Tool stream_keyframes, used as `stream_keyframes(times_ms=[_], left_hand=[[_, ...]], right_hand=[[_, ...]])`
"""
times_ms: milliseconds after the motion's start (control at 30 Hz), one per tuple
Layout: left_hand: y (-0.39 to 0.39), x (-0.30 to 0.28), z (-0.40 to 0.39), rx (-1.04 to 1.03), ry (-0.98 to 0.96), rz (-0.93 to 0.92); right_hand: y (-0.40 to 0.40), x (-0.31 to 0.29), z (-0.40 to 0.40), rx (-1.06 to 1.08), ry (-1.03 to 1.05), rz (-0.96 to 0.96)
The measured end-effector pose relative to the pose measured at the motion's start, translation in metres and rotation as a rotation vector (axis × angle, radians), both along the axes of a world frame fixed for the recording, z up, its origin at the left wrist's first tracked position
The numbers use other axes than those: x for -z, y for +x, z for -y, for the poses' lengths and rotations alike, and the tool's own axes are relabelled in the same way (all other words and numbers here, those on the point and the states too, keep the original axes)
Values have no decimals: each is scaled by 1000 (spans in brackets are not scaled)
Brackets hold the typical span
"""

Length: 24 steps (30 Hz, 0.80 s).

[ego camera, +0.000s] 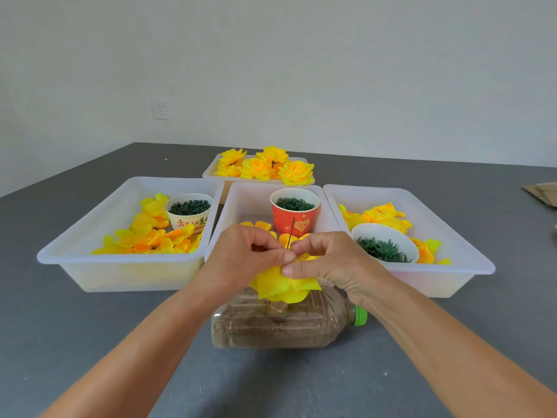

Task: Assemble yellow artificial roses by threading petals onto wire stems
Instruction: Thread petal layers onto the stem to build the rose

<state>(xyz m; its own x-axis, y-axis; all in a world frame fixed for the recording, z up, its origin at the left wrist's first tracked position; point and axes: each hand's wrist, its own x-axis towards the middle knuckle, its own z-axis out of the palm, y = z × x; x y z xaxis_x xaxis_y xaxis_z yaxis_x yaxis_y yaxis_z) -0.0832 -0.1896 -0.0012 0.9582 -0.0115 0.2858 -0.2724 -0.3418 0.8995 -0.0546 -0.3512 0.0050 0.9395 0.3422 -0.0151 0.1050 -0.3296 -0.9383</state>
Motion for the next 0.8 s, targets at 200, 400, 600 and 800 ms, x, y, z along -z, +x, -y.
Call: stream_keyframes(times_ms=[200, 400, 600, 800], left_hand=[[5, -4, -1, 38, 84, 3], [8, -6, -3, 61, 67, -59], [6, -10, 0, 61, 37, -101], [5, -11, 1, 52, 25, -109]], right_hand=[[11, -3, 15, -99, 10, -37], [56, -9, 42, 119, 77, 97], [115, -2, 78, 398, -257, 256], [153, 8, 79, 338, -608, 252]])
